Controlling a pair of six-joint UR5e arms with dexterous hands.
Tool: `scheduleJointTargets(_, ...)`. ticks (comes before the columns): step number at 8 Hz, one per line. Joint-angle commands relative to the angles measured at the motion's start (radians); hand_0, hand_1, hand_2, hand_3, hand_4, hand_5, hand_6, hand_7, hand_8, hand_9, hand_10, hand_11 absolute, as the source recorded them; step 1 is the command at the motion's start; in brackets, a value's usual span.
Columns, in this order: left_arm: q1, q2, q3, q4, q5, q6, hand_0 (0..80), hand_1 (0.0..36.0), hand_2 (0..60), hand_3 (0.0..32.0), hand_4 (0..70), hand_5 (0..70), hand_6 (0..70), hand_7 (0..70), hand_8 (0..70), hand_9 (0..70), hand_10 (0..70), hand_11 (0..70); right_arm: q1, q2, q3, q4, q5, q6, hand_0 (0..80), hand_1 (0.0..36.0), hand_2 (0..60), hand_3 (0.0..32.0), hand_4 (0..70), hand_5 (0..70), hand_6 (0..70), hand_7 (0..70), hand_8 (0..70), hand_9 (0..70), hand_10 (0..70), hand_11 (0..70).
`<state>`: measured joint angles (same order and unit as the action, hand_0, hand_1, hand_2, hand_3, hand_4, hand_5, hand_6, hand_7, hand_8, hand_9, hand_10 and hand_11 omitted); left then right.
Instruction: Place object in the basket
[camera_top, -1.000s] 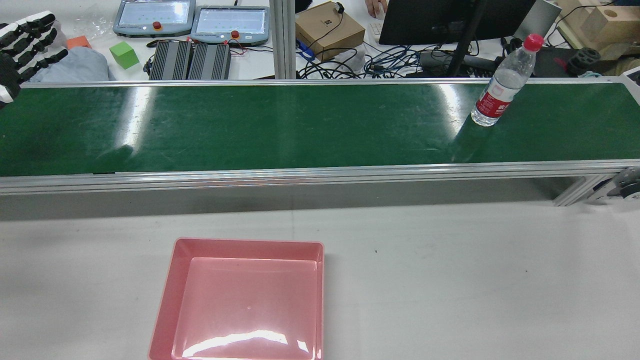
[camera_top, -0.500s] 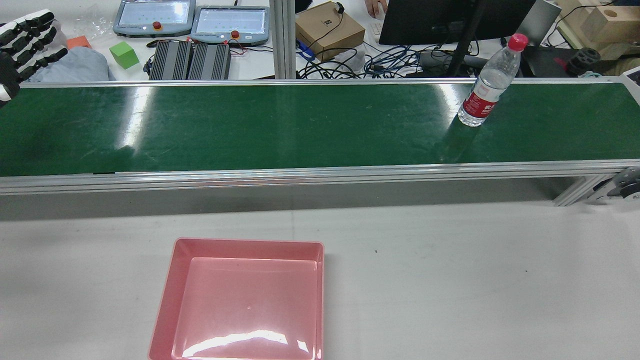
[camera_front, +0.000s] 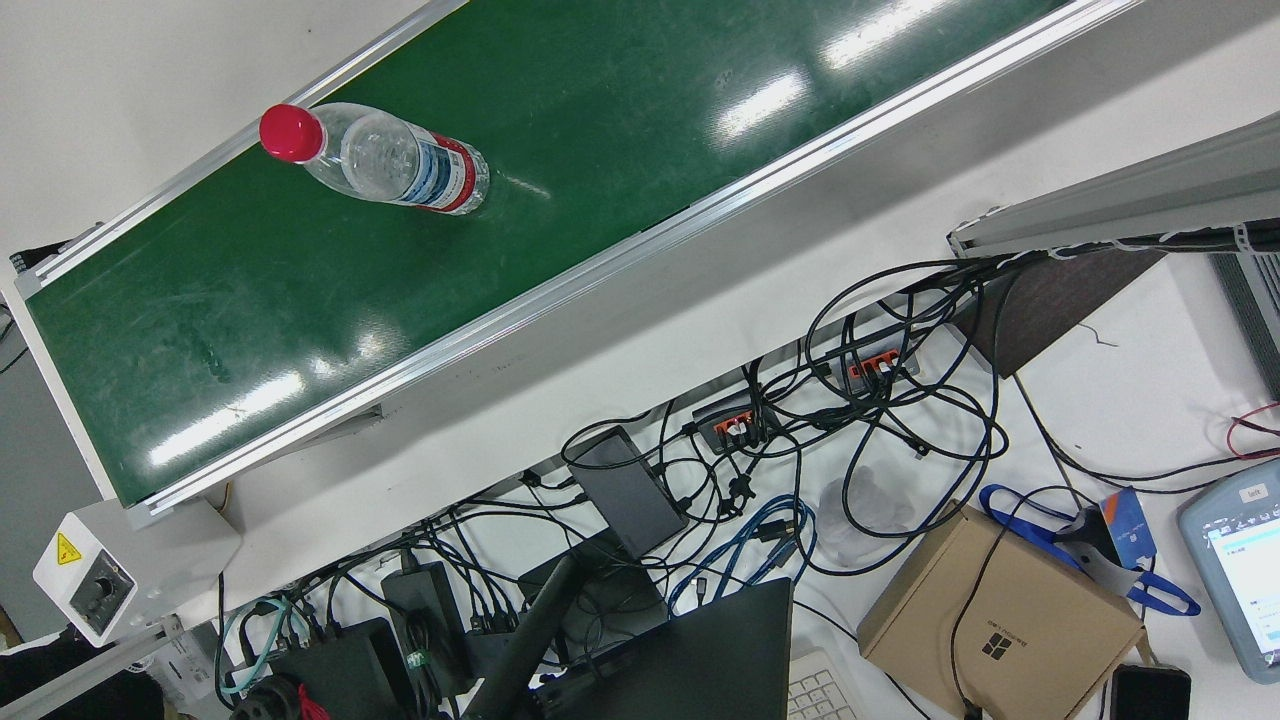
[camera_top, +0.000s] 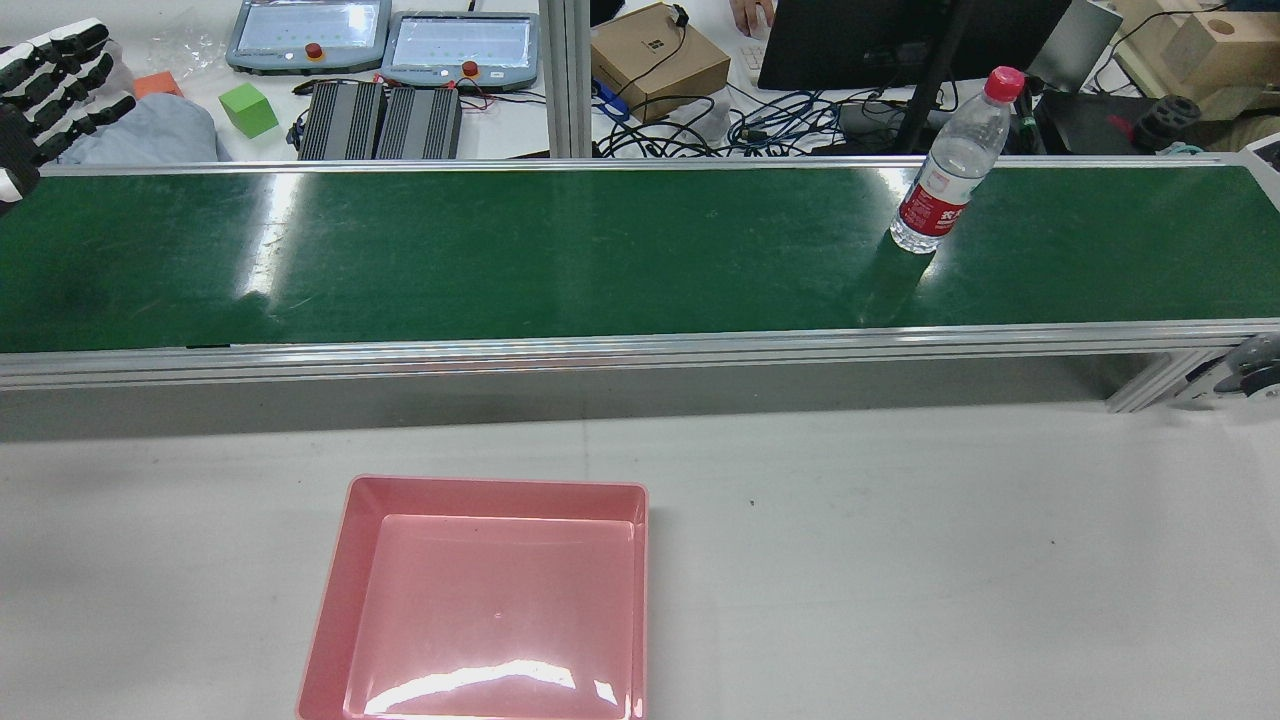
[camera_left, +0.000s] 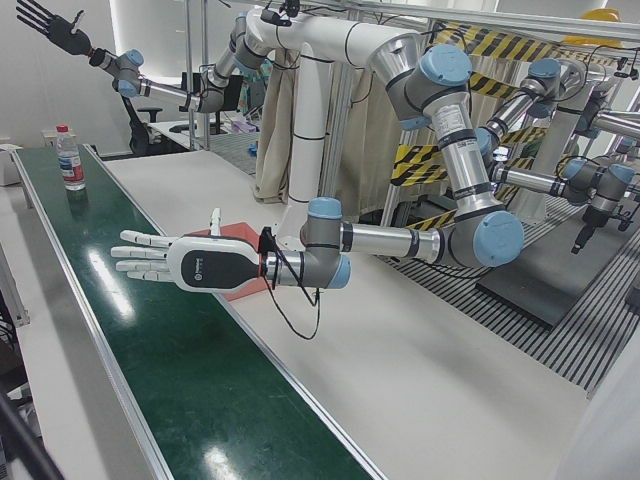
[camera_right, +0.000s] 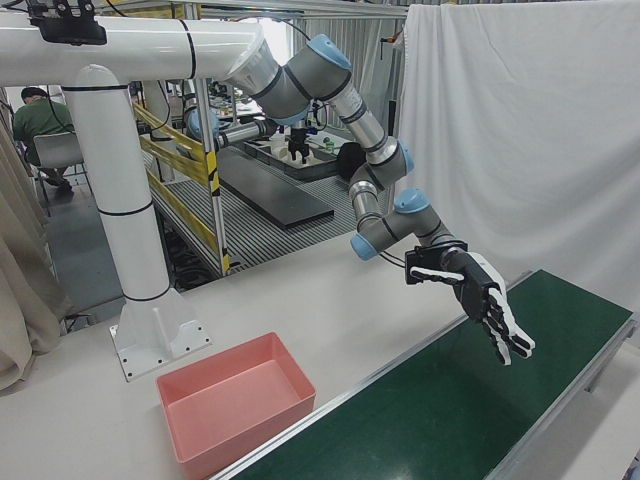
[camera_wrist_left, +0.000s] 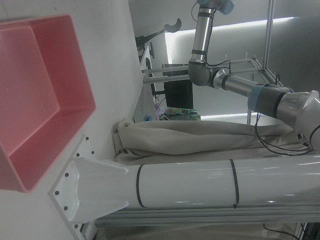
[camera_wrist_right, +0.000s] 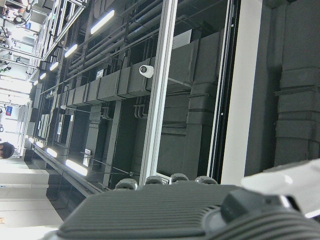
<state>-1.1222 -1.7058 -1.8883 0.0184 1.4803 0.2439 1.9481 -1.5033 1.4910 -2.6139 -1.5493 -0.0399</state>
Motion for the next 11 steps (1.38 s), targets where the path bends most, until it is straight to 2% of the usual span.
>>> scheduleJointTargets(1,0.001,0.0,0.0,0.0,0.0,0.0,51.4,7.9,0.0,0.0,10.0,12.6,2.2,0.0,2.3,0.3,5.9,9.9,0.0,0.0,0.0,0.0,0.0,0.0,0.0,0.0,0.0,0.0,0.0,0.0,0.0,0.0,0.0,0.0,0.0,0.0)
scheduleJointTargets(11,-0.001,0.0,-0.002,0.0,0.0,-0.002,51.5,7.6,0.0,0.0,7.9,11.9,1.2,0.0,1.4,0.0,5.3,9.1,0.0,0.0,0.0,0.0,0.0,0.0,0.0,0.0,0.0,0.0,0.0,0.0,0.0,0.0,0.0,0.0,0.0,0.0)
